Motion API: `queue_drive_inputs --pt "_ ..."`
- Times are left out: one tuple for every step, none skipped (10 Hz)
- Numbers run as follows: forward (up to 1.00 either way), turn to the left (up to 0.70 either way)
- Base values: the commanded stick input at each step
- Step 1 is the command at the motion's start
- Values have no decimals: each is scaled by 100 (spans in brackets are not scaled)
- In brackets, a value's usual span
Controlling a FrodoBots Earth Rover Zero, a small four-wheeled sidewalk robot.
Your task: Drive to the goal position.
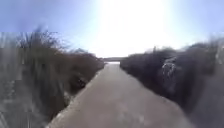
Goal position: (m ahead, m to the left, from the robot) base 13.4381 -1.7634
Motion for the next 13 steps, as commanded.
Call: queue_drive_inputs --pt "70 5" --pt "70 5" --pt "70 5" --pt "70 5" --pt "70 5" --pt "70 5" --pt "70 5" --pt "70 5" --pt "70 5" --pt "70 5" --pt "70 5" --pt "70 5" --pt "70 5"
